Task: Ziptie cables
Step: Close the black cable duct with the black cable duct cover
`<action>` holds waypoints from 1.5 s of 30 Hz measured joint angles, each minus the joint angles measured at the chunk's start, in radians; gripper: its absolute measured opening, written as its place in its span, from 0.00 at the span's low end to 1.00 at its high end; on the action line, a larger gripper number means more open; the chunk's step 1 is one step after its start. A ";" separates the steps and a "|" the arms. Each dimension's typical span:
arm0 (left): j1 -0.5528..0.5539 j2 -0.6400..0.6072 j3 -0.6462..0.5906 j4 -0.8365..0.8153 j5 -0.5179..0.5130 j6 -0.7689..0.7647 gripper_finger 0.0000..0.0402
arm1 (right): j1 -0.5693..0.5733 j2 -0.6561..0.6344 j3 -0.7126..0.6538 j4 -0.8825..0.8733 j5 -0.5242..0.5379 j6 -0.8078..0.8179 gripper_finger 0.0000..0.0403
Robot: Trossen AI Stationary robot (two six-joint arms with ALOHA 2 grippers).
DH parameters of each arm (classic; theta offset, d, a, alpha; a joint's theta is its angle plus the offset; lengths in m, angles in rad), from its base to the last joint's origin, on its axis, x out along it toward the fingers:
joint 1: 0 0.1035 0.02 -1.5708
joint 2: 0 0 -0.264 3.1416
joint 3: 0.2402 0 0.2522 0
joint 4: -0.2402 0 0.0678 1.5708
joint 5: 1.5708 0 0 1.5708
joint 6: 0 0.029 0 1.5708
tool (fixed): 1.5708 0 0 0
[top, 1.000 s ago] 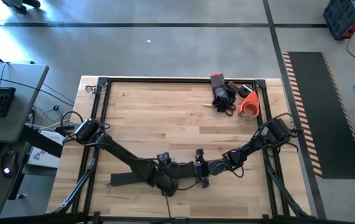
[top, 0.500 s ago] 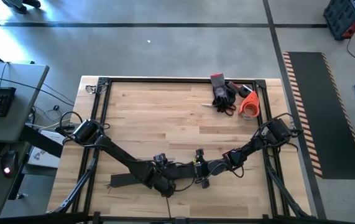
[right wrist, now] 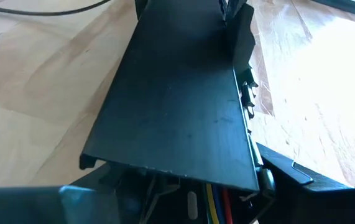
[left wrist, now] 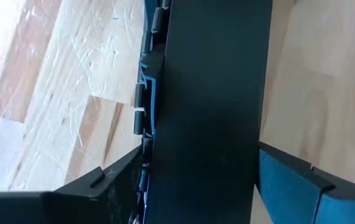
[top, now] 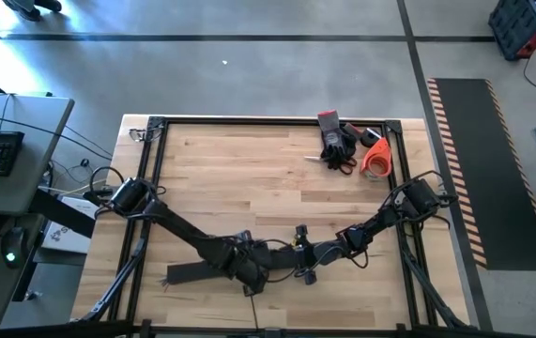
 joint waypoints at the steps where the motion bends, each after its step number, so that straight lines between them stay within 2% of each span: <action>1: 0.003 0.000 0.000 0.001 0.010 -0.001 0.62 | 0.000 0.000 0.000 0.000 0.000 0.000 0.51; 17: 0.017 0.015 -0.002 0.018 0.034 -0.035 0.62 | 0.000 0.000 0.000 0.005 0.000 -0.008 0.51; 22: 0.024 0.050 -0.003 0.073 0.096 -0.051 0.62 | 0.000 0.001 0.000 0.008 0.004 -0.015 0.51; 25: 0.024 0.045 -0.005 0.073 0.082 -0.044 0.61 | -0.001 0.001 0.001 0.009 0.009 -0.018 0.51; 34: 0.023 0.048 0.004 0.055 0.080 0.006 0.48 | 0.000 0.001 0.001 0.010 0.001 -0.032 0.51; 38: 0.017 0.052 0.037 0.023 0.046 0.018 0.48 | 0.000 0.001 0.001 0.006 0.003 -0.033 0.51; 45: -0.019 0.050 0.092 -0.069 -0.109 0.010 0.47 | 0.000 -0.001 0.001 -0.009 0.012 -0.024 0.51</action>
